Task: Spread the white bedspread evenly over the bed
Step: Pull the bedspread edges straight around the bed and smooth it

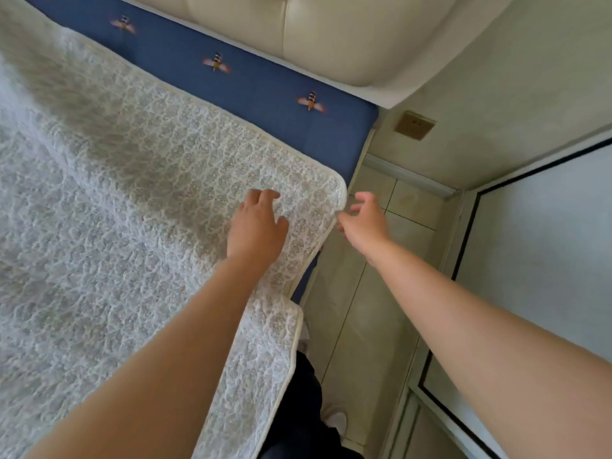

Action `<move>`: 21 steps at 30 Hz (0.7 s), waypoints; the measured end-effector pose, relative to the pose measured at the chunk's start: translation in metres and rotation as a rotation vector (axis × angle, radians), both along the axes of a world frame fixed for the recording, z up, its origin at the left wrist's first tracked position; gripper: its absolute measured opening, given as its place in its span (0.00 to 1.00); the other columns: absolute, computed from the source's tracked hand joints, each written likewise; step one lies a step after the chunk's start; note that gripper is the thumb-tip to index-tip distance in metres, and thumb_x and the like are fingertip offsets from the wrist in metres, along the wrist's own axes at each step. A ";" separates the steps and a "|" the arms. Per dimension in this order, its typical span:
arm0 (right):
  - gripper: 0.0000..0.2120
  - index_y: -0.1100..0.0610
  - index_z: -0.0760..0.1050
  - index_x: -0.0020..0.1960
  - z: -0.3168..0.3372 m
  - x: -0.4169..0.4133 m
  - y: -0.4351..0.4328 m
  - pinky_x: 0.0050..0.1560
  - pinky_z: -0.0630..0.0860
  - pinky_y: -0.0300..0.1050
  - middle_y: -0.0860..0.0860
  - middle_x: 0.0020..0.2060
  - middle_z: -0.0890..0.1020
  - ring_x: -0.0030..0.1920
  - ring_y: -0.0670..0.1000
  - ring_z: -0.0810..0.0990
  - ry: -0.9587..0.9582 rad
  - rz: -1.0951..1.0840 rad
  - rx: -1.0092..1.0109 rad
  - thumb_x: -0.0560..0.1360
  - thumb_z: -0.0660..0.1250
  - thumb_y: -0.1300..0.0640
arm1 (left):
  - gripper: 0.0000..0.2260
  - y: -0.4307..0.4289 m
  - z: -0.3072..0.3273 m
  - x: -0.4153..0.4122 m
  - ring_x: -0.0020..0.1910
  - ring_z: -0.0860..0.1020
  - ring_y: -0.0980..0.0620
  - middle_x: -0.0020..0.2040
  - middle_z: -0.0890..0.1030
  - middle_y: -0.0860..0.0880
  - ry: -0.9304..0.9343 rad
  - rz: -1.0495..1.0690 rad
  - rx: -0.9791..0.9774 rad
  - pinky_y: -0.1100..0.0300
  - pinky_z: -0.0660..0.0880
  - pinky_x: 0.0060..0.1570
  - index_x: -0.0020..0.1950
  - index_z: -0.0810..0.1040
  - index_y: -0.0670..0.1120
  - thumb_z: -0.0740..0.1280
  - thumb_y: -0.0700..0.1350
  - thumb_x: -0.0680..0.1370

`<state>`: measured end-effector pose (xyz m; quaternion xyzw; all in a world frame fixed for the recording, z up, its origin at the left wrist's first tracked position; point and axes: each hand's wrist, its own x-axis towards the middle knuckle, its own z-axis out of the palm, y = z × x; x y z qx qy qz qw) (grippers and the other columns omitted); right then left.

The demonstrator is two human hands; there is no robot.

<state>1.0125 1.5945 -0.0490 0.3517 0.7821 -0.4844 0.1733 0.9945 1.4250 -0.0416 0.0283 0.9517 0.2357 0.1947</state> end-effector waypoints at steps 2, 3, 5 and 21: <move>0.26 0.58 0.62 0.71 -0.007 -0.021 -0.001 0.52 0.80 0.55 0.51 0.56 0.73 0.41 0.53 0.82 0.020 -0.112 -0.026 0.76 0.66 0.58 | 0.23 0.009 -0.010 -0.028 0.62 0.72 0.44 0.69 0.67 0.45 -0.049 -0.002 -0.013 0.49 0.77 0.52 0.74 0.59 0.53 0.60 0.42 0.80; 0.25 0.58 0.62 0.70 -0.013 -0.034 -0.002 0.50 0.81 0.54 0.52 0.55 0.74 0.36 0.52 0.81 0.026 -0.166 -0.063 0.76 0.66 0.59 | 0.26 0.013 -0.016 -0.044 0.59 0.73 0.45 0.67 0.68 0.45 -0.069 -0.014 -0.020 0.48 0.77 0.51 0.74 0.56 0.56 0.59 0.41 0.80; 0.20 0.58 0.66 0.66 -0.018 -0.049 -0.003 0.44 0.82 0.52 0.52 0.49 0.76 0.31 0.50 0.79 0.037 -0.232 -0.127 0.76 0.66 0.61 | 0.29 0.020 -0.024 -0.070 0.52 0.76 0.45 0.62 0.71 0.45 -0.113 -0.075 -0.046 0.48 0.78 0.46 0.75 0.50 0.60 0.57 0.40 0.80; 0.05 0.57 0.70 0.46 -0.040 -0.125 0.090 0.25 0.72 0.39 0.51 0.36 0.79 0.19 0.46 0.78 -0.046 -0.162 0.062 0.80 0.61 0.56 | 0.05 0.107 -0.026 -0.159 0.40 0.72 0.48 0.44 0.73 0.47 0.008 -0.043 0.095 0.59 0.64 0.34 0.56 0.69 0.44 0.57 0.41 0.81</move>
